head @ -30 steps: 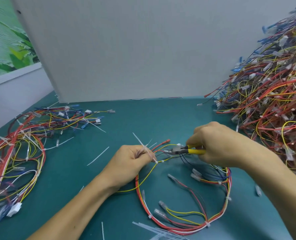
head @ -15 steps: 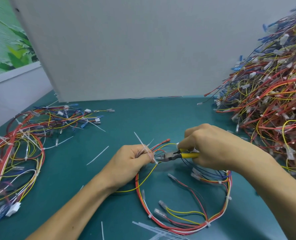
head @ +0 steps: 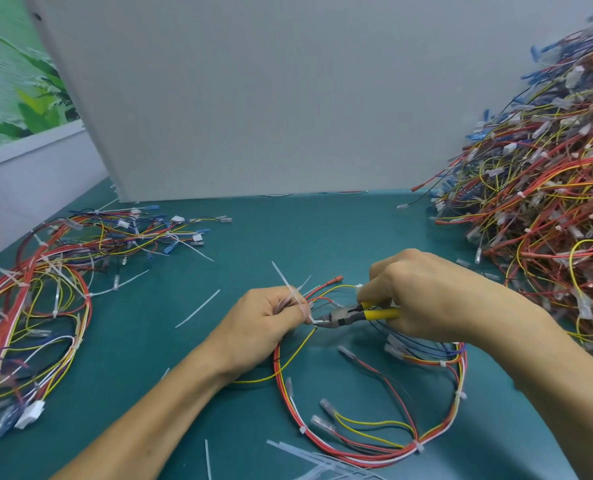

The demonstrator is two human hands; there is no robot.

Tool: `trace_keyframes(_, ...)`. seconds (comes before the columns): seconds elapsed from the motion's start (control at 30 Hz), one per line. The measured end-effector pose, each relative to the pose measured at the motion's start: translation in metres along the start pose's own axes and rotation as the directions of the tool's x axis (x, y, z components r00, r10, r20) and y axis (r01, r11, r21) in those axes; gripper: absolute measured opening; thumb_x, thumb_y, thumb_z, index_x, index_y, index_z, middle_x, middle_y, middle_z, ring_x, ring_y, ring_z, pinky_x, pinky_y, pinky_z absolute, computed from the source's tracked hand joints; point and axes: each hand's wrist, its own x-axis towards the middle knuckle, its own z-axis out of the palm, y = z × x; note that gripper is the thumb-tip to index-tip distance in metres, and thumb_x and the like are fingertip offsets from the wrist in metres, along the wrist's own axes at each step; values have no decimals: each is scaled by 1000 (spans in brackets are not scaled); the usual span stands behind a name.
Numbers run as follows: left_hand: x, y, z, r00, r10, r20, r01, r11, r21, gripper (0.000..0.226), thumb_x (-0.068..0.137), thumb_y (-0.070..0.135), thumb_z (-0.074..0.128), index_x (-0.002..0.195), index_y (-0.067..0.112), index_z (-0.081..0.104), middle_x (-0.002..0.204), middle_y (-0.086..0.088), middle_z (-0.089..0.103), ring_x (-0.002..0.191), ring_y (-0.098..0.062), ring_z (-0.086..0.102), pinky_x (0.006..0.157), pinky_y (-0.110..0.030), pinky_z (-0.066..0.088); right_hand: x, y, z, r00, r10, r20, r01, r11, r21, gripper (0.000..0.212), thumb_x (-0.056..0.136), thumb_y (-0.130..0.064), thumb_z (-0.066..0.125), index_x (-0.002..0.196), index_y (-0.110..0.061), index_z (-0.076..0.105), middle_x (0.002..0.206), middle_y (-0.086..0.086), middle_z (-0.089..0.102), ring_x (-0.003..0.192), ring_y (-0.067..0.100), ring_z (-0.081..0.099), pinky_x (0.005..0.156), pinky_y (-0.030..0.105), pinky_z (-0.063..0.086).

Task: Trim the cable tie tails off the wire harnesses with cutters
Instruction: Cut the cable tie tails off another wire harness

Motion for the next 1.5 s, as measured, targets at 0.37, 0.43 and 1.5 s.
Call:
trace_keyframes(0.37, -1, 2, 1, 1000, 17, 1, -17, 999, 36, 20, 79, 34, 55, 68, 17, 57, 59, 7, 40, 57, -11, 33, 58, -28, 29, 2, -2, 3, 1000, -28, -7, 27, 999, -22, 9, 78, -18, 55, 72, -18, 49, 77, 2, 50, 76, 30, 51, 64, 42, 49)
trace_keyframes(0.43, -1, 2, 1, 1000, 18, 1, -18, 999, 34, 20, 80, 34, 55, 68, 17, 57, 60, 4, 41, 59, -13, 34, 59, -29, 29, 2, -3, 4, 999, -34, -10, 33, 999, -31, 8, 77, -18, 55, 72, -19, 49, 76, 3, 51, 76, 31, 51, 64, 43, 49)
trace_keyframes(1.5, -18, 35, -40, 977, 158, -143, -173, 980, -99, 27, 75, 34, 49, 52, 22, 40, 52, 7, 28, 46, -8, 22, 42, -18, 21, -25, -57, 13, 935, -127, 330, 41, 966, 255, 51, 61, -64, 78, 87, -32, 49, 92, -8, 57, 90, 16, 52, 73, 39, 49)
